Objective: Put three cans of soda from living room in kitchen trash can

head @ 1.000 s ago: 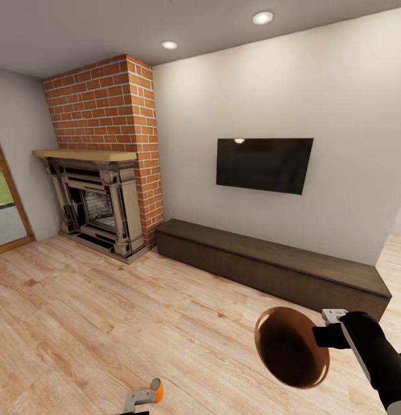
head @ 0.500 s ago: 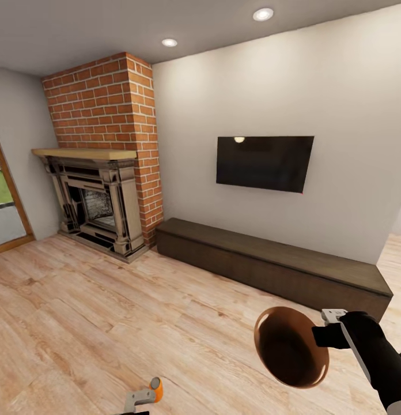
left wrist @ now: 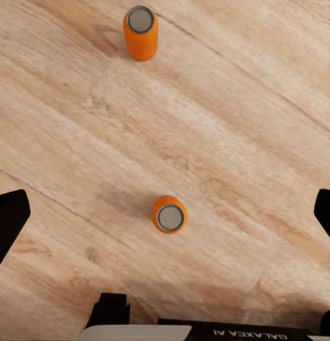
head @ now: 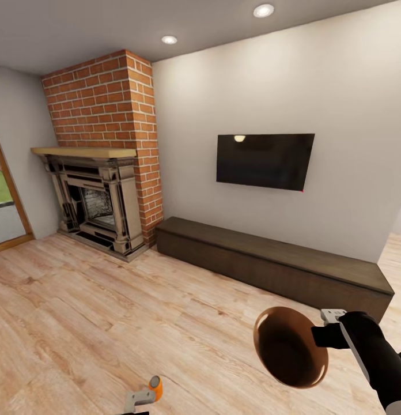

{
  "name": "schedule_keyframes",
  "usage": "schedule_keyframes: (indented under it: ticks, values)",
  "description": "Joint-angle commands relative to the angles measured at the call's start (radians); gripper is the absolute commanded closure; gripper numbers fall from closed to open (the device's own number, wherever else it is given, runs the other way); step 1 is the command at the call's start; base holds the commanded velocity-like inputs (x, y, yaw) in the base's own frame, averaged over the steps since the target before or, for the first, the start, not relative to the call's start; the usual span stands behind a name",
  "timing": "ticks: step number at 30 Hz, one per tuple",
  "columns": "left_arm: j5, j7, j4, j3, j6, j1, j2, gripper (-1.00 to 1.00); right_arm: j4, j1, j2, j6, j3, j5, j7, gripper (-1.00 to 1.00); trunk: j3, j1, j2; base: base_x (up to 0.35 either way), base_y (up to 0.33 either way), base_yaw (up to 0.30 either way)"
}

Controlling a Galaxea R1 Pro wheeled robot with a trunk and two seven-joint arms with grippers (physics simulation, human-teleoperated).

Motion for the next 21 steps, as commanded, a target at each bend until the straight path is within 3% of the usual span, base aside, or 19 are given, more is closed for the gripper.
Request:
schedule_keyframes:
  ticks: [1, 21]
  values:
    - [0.000, 0.000, 0.000, 0.000, 0.000, 0.000, 0.000, -1.00, 0.000, -0.001, 0.001, 0.002, 0.000, -0.018, 0.007, 1.00, -0.003, 0.004, -0.007, 0.000, 0.000, 0.000]
    - [0.000, 0.000, 0.000, 0.000, 0.000, 0.001, 0.000, -1.00, 0.000, -0.001, 0.005, 0.002, 0.000, -0.017, 0.007, 1.00, -0.066, 0.081, -0.147, 0.000, 0.000, 0.000]
